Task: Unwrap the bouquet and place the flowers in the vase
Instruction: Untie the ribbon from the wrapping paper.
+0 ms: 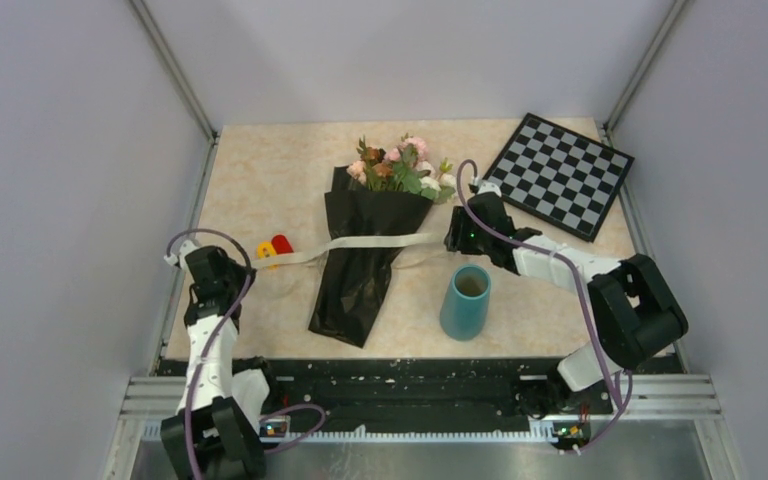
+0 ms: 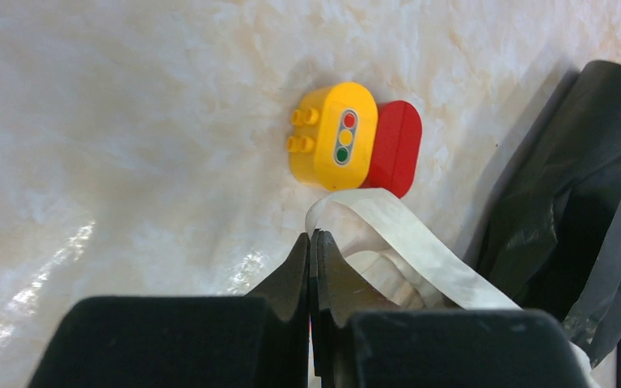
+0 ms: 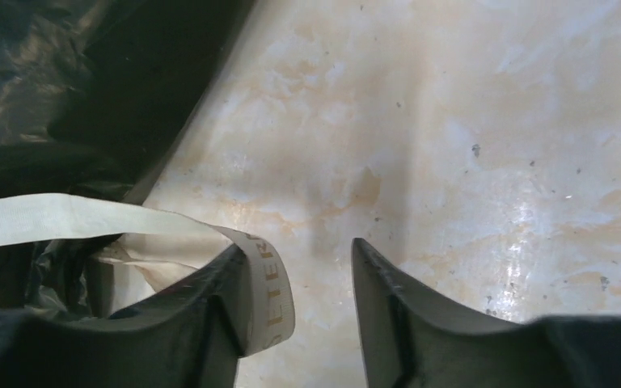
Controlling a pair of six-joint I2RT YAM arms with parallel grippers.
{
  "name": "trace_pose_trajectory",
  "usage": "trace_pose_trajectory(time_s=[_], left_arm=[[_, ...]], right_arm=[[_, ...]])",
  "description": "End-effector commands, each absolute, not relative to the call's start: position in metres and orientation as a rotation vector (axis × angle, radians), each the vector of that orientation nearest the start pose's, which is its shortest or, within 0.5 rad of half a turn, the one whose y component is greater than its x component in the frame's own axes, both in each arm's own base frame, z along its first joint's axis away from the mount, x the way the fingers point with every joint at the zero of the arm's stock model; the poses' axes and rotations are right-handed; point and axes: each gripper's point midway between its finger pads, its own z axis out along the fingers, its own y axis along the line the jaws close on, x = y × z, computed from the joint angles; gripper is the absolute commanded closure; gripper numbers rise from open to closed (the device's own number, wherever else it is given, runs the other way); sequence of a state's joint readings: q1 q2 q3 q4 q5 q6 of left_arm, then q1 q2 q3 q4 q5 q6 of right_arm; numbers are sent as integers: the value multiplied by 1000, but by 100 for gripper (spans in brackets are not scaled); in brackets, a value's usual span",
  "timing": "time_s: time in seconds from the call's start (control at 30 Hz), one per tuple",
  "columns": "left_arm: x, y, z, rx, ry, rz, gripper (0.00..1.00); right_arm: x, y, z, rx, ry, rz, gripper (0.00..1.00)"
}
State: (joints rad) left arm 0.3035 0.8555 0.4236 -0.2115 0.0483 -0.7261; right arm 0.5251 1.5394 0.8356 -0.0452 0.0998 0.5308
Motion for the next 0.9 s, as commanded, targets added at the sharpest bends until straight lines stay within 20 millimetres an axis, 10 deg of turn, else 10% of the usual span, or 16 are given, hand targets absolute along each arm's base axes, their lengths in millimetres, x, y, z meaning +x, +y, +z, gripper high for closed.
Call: trace_pose_trajectory(time_s=[0.0,0.47,0.87], left_arm=[[266,64,99,-1104,1917,-281,100],[268,72,109,-1071,1925,-289,96],[286,33,139,-795,2078,-553,32]], right_arm=[[354,198,109,-10,2226,446,47],[343,285,163,-557,2061,830,28],[304,354,166,-904,1969,892,24]])
